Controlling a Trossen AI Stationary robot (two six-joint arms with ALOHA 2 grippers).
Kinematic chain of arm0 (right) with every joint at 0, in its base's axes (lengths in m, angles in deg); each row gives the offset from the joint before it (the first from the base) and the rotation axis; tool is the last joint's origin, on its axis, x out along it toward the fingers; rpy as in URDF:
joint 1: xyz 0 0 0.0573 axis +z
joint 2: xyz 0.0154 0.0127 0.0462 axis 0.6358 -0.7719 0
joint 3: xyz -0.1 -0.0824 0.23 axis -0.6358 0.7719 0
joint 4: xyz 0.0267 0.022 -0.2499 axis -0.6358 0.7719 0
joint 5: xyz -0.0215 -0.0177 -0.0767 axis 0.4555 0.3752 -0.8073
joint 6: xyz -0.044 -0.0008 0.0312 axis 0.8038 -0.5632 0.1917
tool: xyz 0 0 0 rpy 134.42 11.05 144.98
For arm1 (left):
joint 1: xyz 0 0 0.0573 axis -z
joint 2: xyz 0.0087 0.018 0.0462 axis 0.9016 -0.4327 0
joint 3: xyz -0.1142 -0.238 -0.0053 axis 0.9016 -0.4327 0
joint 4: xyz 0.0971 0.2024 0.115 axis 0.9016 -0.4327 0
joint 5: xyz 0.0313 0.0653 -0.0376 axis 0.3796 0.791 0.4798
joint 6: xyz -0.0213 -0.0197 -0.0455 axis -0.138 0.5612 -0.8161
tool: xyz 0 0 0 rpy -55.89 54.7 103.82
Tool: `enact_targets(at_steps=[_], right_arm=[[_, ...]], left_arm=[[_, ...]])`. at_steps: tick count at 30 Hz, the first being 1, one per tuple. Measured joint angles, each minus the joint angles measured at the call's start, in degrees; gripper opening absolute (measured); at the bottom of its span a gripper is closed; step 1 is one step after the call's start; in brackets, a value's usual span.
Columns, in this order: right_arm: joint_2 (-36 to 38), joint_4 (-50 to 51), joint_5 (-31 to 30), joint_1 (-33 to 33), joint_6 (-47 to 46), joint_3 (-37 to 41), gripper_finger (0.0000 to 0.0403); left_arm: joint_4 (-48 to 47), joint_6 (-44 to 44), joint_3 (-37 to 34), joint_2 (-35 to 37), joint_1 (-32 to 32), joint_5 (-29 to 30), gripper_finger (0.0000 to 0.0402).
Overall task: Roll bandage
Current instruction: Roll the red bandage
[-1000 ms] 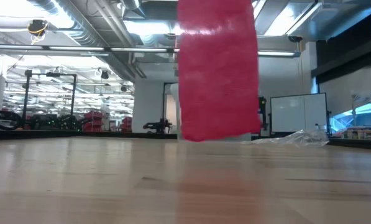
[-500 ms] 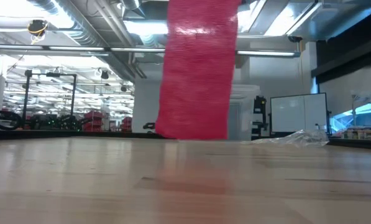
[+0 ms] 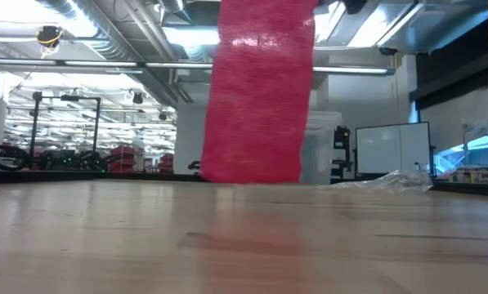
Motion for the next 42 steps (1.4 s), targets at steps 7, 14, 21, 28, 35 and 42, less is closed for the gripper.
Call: enact_targets(at_steps=[7, 14, 21, 28, 35, 42], right_arm=[[-2.8, -3.4, 5.0, -3.1, 0.8, 0.0, 0.0217], [-4.4, -6.8, 9.1, -3.7, 4.5, 0.0, 0.0068], [-2.2, -4.7, 9.5, -0.6, 8.3, -0.7, 0.0017], [2.3, 7.6, 7.6, 4.4, 8.2, -3.8, 0.0011], [3.1, 15.2, 8.0, 9.1, 8.5, -8.5, 0.0009], [3.1, 24.1, 7.8, 12.9, 10.2, -16.6, 0.0005]], left_arm=[[0.1, 0.0, 0.0, 0.0, 0.3, 0.0, 0.0017], [0.0, 0.0, 0.0, 0.0, 0.3, -0.1, 0.0017], [-0.6, 7.7, 0.0, 0.0, 0.3, 2.0, 0.0017], [-0.4, 11.7, 0.0, 2.0, 0.2, 6.7, 0.0017], [-0.1, 23.3, 0.0, 3.0, 0.2, 14.8, 0.0017], [-4.9, 30.2, 0.0, 3.0, 0.2, 18.3, 0.0017]])
